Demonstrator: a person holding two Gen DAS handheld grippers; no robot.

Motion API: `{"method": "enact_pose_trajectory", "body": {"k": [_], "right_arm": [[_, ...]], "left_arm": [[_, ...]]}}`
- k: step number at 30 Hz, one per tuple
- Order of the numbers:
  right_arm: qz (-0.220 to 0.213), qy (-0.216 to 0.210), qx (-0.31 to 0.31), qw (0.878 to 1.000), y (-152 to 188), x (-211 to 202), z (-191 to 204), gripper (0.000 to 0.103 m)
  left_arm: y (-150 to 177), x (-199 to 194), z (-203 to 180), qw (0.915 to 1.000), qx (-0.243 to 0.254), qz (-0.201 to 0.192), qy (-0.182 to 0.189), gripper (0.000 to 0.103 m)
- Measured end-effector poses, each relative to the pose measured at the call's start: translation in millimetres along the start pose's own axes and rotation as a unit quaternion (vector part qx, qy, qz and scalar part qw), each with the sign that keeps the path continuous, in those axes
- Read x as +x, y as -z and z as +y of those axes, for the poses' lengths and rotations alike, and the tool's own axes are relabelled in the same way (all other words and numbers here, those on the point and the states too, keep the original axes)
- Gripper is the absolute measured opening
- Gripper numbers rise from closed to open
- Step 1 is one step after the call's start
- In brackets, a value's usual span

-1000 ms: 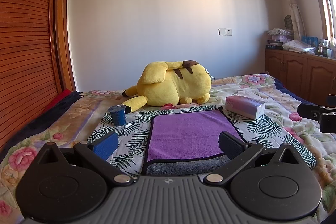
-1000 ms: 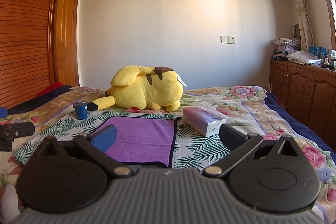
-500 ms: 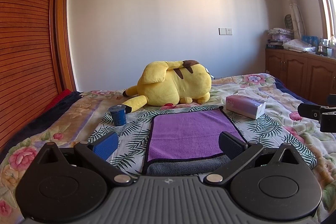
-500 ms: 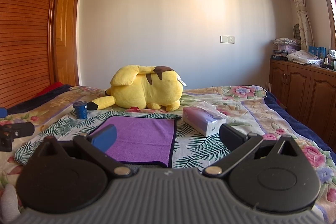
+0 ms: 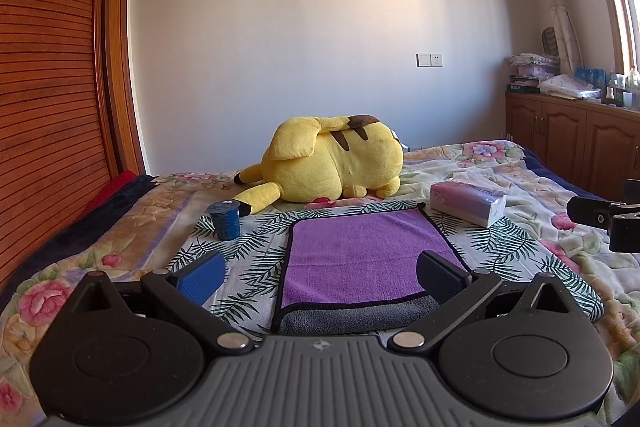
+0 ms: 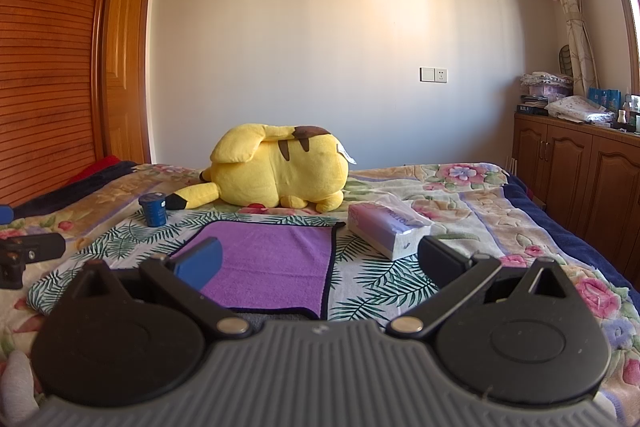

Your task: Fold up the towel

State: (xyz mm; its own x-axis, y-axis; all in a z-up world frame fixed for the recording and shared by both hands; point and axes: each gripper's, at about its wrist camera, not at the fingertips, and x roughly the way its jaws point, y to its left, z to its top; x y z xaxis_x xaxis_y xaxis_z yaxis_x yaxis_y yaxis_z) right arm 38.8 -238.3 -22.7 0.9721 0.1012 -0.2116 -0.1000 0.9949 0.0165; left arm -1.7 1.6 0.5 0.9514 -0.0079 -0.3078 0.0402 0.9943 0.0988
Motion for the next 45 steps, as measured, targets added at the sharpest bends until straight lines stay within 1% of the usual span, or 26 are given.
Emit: {"method": "enact_pose_trajectory", "body": {"k": [40,45], "right_arm": [[0.001,0.0,0.0,1.0,0.1,0.5,-1.0,0.103],[0.001,-0.001,0.0,1.0,0.4,0.5,-1.0,0.103]], "left_arm": [[0.2,-0.1,-0.5,1.0,0.001,0.001,0.0,0.103],[4.6,4.7,-0.9,1.0,0.002,0.004,0.0,0.103]]}}
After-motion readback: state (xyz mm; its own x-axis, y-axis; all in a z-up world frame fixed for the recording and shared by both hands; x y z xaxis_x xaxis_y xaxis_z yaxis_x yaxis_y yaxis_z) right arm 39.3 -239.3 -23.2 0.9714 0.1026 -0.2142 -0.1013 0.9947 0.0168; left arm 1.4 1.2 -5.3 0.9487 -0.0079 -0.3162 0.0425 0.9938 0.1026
